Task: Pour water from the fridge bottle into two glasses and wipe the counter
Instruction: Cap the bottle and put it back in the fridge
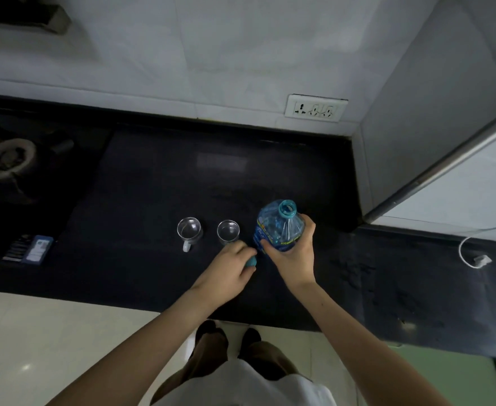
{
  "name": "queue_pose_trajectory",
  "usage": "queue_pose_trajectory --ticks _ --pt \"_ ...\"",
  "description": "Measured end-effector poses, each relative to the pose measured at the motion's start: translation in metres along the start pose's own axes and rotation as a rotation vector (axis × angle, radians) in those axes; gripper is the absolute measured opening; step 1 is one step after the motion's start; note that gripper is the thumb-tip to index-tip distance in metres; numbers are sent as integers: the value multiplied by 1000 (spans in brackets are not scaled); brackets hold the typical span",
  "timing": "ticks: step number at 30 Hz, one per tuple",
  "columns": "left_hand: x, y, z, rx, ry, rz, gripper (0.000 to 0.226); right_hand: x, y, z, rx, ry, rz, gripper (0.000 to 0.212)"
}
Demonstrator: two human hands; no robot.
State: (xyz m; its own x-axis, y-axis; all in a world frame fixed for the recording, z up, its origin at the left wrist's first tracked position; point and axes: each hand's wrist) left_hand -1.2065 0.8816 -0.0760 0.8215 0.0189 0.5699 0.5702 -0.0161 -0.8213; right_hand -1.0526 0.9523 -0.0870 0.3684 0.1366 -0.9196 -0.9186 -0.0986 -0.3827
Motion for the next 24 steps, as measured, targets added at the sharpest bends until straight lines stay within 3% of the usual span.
queue_pose_trajectory --ticks 4,7,17,24 --pt "28 -53 21 215 -8 -88 33 -3 -4 -1 -28 11 15 84" --pt "53 -86 46 281 43 -100 34 -4 -8 0 -75 2 18 83" --pt "84 -95 82 -57 165 92 39 -4 -18 1 -175 15 32 84" --pt "83 -95 82 -112 146 95 36 -2 -18 2 -183 21 47 84"
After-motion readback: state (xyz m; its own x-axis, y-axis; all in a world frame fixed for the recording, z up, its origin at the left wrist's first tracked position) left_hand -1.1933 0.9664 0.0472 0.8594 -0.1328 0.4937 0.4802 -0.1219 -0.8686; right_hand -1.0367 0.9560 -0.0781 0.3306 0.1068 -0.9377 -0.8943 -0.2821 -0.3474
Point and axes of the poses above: each hand's wrist, its own z-axis towards the middle knuckle, its own y-axis out of the palm, x = y × z, and after that the axes turned 6 degrees about -y, right-handed
